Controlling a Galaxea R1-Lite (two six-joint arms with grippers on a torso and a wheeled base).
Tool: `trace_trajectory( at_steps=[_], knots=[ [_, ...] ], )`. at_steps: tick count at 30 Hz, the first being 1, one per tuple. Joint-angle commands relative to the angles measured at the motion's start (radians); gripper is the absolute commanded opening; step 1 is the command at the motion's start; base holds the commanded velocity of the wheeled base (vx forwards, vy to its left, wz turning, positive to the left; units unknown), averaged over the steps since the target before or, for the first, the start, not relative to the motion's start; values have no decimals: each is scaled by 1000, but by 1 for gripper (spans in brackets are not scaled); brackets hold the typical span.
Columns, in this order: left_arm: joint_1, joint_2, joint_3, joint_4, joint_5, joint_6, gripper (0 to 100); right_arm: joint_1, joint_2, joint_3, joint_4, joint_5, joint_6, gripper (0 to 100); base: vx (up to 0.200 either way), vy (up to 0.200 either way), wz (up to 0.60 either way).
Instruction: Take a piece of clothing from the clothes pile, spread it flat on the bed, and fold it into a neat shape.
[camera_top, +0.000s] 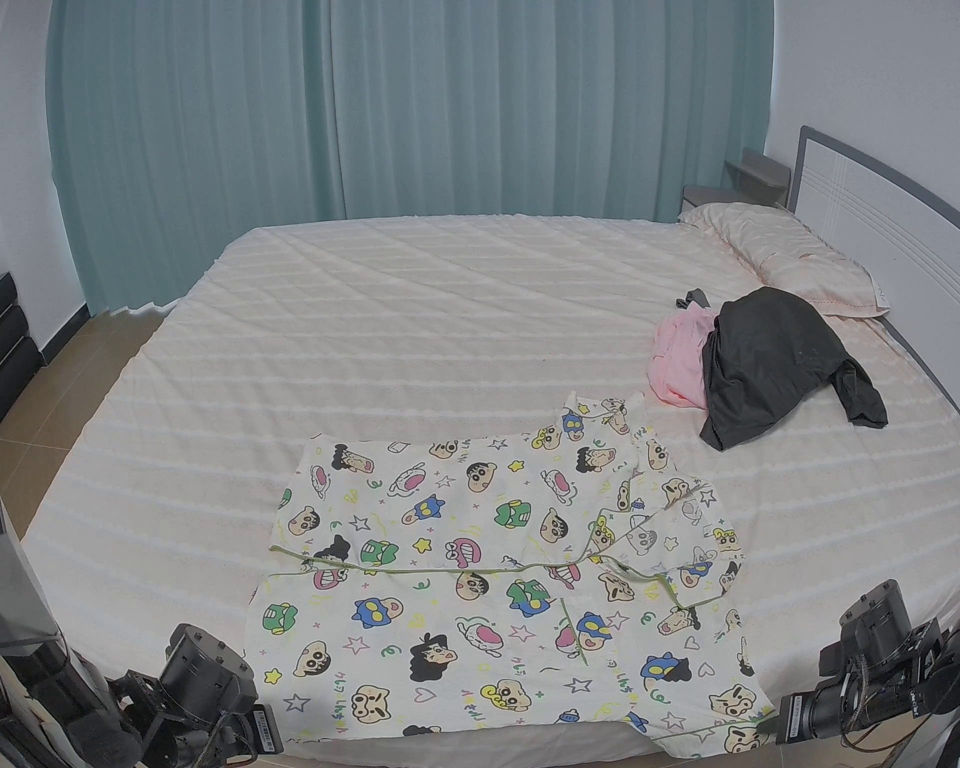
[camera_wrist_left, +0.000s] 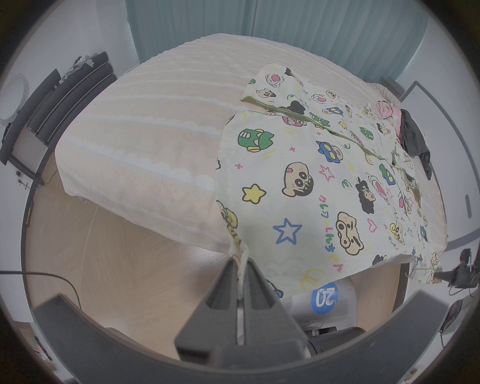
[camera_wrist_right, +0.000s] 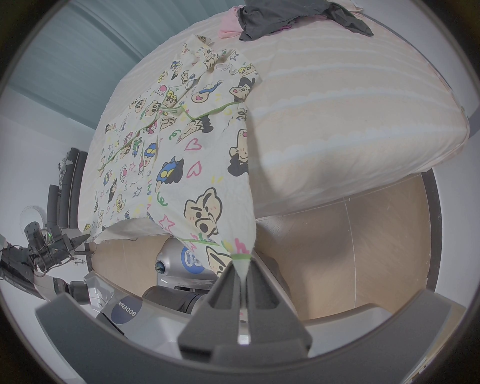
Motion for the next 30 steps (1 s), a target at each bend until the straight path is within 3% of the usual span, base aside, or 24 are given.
trace_trajectory(
  at_steps=[1,10,15,24,30],
  knots=[
    [-13,-5,18,21,0,-2,0,14,-11,17,7,2,-1,0,0,0,0],
    [-6,-55,-16,16,-1,-2,0,24,-86,2,-9,8,11,0,0,0,0],
    [40,-117,-104,54,-1,5,0,2,-200,-73,25,16,13,0,0,0,0],
    [154,-120,-289,172,-14,-2,0,-79,-137,-171,27,38,10,0,0,0,0],
    [198,-110,-421,295,-69,-5,0,-121,-39,-237,19,42,4,0,0,0,0]
  ],
)
